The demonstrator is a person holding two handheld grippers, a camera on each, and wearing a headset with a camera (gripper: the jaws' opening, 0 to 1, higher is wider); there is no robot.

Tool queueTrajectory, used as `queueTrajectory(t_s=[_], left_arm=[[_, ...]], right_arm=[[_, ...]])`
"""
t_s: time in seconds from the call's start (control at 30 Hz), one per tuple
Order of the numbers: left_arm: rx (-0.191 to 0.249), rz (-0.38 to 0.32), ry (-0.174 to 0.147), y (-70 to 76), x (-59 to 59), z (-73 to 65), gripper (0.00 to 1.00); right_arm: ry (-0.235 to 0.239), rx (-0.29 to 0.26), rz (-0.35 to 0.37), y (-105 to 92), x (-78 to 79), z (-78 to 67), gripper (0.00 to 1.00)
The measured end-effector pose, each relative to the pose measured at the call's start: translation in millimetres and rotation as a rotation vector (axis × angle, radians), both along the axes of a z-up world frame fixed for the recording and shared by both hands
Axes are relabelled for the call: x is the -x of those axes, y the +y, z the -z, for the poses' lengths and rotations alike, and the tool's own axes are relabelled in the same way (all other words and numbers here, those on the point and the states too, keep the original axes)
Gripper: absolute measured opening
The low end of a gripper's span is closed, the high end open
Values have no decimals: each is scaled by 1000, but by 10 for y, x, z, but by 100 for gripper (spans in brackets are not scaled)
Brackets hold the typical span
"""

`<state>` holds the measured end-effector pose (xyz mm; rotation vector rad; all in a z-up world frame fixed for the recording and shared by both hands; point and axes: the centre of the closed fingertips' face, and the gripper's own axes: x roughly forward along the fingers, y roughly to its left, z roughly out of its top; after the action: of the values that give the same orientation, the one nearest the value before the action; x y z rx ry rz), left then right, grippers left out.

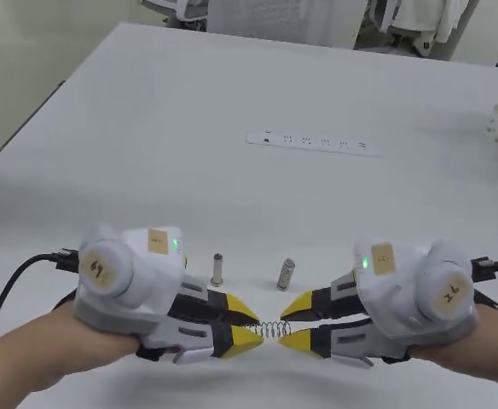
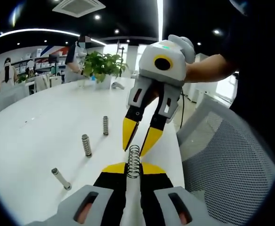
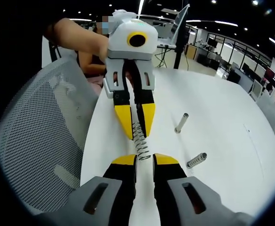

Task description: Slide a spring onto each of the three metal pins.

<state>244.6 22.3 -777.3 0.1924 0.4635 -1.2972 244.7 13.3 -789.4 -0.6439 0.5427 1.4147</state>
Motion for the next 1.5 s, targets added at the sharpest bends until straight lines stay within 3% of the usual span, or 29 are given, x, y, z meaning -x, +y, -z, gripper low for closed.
queueTrajectory(t_s=[0.4, 0.93, 1.5], left_arm=[[2, 5, 4, -1, 12, -24, 2], [3, 1, 4, 19, 12, 0, 2], [-28, 9, -9, -4, 22, 65, 2]], right_arm=[[-4, -16, -13, 26, 17, -20, 8], [-49, -33, -57, 126, 30, -291, 7], [-34, -65, -73, 255, 95, -345, 7]])
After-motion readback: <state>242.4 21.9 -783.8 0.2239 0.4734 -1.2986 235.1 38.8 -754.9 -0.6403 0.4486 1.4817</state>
